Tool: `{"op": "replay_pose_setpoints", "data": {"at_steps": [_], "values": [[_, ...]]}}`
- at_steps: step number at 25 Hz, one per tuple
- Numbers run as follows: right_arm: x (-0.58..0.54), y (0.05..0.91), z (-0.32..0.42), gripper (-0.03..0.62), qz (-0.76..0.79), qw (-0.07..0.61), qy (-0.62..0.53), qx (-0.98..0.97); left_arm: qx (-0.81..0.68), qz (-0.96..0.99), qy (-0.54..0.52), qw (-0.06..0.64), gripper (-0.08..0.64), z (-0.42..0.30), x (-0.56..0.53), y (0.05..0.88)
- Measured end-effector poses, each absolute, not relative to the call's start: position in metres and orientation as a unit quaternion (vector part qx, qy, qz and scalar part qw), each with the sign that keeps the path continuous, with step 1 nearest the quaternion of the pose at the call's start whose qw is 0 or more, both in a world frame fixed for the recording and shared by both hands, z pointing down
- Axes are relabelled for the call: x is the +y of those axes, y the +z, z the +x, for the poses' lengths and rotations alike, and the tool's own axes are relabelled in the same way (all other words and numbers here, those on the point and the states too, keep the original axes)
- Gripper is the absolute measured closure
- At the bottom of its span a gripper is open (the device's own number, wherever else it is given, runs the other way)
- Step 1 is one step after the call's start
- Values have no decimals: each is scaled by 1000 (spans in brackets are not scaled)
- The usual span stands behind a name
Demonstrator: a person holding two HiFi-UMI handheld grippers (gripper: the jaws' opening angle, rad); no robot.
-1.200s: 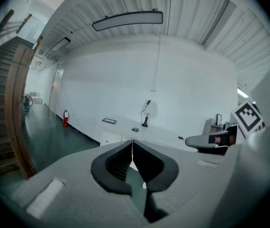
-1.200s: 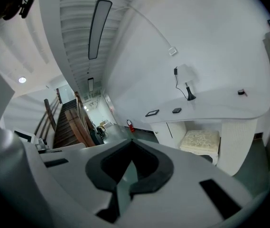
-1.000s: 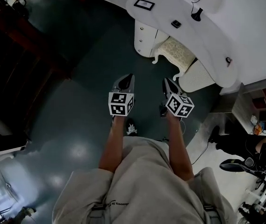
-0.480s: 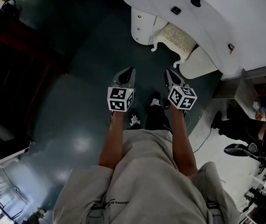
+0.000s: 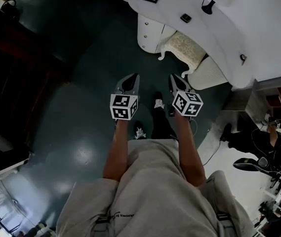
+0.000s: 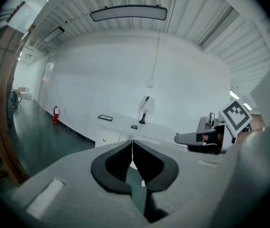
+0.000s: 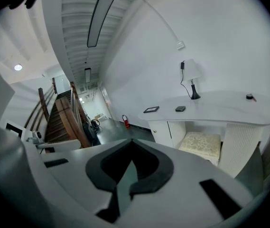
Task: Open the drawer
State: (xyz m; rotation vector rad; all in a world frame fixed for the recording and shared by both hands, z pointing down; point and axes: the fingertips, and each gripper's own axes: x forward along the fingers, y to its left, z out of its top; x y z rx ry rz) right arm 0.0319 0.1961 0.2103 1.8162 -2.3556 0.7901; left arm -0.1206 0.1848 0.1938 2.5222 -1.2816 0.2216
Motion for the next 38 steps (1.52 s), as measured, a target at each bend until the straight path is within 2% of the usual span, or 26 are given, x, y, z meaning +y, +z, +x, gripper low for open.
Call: {"op": "replay_pose_setpoints", "data": {"at_steps": [18,24,31,38], "values": [[62,260,55,578,570,32,309,-761,-462,853,125,206,549,-96,70,255],[-24,291,82,578,529,87,296,-791,-461,847,147,219,549,-72,-8,290],[-107,320,100,577,529,154,227,-803,-455,845,173,223,549,-45,-87,323],[-169,369,81,577,519,168,204,-813,-466,837,179,223,550,-49,-144,362]]}}
